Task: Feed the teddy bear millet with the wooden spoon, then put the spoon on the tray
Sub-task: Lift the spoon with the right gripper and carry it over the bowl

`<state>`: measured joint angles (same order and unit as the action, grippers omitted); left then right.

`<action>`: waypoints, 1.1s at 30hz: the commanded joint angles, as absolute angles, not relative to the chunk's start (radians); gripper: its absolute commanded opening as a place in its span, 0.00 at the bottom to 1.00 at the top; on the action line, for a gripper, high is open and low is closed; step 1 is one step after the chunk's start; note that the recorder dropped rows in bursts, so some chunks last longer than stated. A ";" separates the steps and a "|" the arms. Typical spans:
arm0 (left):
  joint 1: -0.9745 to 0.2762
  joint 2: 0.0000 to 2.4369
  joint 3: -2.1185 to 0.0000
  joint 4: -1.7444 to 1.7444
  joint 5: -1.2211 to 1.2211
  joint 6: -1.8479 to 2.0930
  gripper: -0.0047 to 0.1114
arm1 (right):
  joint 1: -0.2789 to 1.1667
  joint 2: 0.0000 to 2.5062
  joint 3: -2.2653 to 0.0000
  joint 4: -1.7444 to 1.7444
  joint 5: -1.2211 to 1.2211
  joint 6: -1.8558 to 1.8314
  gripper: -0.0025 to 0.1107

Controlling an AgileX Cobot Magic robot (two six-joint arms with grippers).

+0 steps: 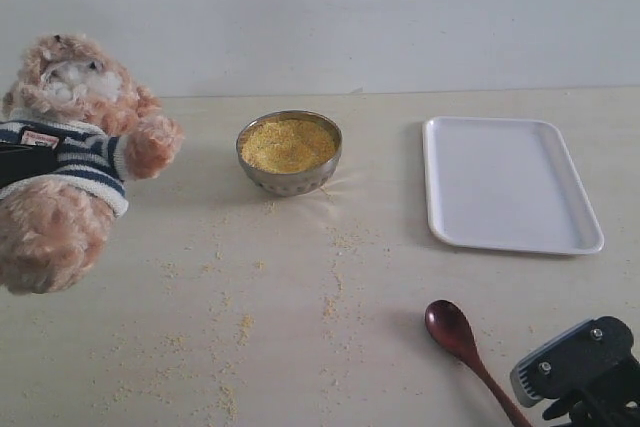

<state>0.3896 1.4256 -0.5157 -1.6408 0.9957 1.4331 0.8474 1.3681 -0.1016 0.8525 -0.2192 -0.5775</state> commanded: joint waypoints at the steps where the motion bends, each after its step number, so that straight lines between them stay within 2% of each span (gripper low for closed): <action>1: 0.386 1.428 -0.513 -1.664 1.028 1.437 0.08 | 0.847 1.323 -0.129 0.847 -0.173 -0.627 0.02; 17: 0.386 1.428 -0.513 -1.664 1.020 1.437 0.08 | 0.847 1.147 -0.263 0.849 -0.102 -0.822 0.02; 26: 0.386 1.428 -0.513 -1.656 1.020 1.437 0.08 | 0.847 1.147 -0.411 0.856 -0.278 -0.867 0.02; 33: 0.386 1.428 -0.513 -1.651 1.020 1.437 0.08 | 0.847 1.147 -0.432 0.905 -0.388 -1.229 0.02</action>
